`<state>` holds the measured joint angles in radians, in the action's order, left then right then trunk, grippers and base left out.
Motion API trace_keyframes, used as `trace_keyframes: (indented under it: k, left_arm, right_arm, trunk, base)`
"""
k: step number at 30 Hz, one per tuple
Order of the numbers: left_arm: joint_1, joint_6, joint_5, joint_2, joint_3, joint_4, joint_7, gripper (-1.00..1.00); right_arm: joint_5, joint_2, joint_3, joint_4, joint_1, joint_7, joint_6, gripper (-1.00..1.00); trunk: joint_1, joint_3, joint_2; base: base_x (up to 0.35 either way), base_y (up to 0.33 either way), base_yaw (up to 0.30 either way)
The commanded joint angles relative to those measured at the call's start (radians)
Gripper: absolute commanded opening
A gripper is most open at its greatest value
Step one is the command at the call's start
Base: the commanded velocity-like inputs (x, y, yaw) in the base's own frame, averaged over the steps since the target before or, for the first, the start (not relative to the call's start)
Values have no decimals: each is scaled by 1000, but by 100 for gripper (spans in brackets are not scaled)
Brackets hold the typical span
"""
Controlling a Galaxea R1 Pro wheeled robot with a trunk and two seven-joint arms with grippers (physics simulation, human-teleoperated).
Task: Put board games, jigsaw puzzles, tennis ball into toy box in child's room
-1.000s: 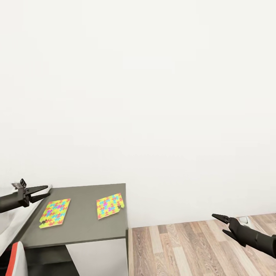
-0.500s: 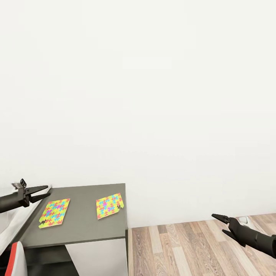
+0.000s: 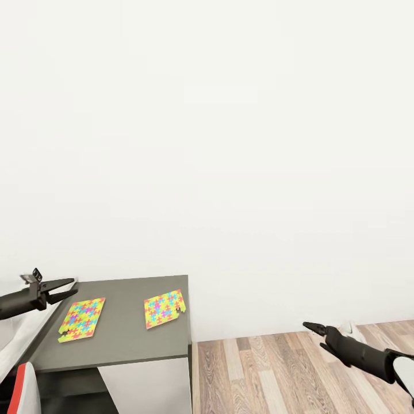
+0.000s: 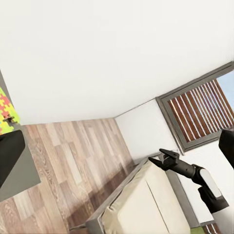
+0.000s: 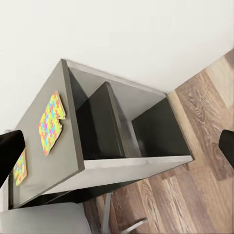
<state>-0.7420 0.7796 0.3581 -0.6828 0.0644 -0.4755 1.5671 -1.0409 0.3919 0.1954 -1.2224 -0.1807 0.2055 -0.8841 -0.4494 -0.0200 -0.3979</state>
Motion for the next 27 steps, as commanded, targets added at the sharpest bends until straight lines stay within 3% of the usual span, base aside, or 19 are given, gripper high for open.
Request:
trace_keyframes:
  k: [1,5,8,9,12,14,19,24,25,27]
  left_arm:
    - [-1,14,-1,1,1,0,4,100]
    - [-12,25,-5,27,3,-18,4,100]
    - [-19,70,-7,54,4,-77,-70,100]
    - [-21,113,-7,84,4,-121,-153,100]
    - [-22,155,-6,137,5,-179,-285,100]
    - [-24,187,-6,183,6,-227,-401,100]
    - [-43,235,-6,248,6,-270,-572,100]
    - [-71,241,-8,332,6,-276,-771,100]
    - [-75,243,-7,362,6,-277,-859,100]
    - [-77,244,-5,380,6,-277,-934,100]
  right_arm:
    - [18,-1,-2,-4,-16,4,-2,100]
    - [26,-23,-7,-7,-70,-53,-1,100]
    - [29,-59,-8,-3,-107,-140,0,100]
    - [30,-80,-9,0,-116,-183,13,100]
    - [45,-104,-17,1,-123,-212,52,100]
    - [90,-118,-40,-3,-129,-225,76,100]
    - [161,-147,-110,-24,-175,-233,80,100]
    - [175,-157,-172,-30,-191,-242,70,100]
    - [176,-159,-181,-30,-194,-251,69,100]
    - [176,-160,-185,-31,-195,-257,69,100]
  trunk:
    - [-1,-2,-2]
    - [-1,-2,-2]
    - [-1,-2,-2]
    - [-1,-2,-2]
    - [-1,-2,-2]
    - [-1,-2,-2]
    - [-1,-2,-2]
    - [-1,-2,-2]
    - [-1,-2,-2]
    - [-1,-2,-2]
  base:
    - [0,0,0]
    - [0,0,0]
    - [0,0,0]
    - [0,0,0]
    - [0,0,0]
    - [0,0,0]
    - [0,0,0]
    - [0,0,0]
    - [0,0,0]
    - [0,0,0]
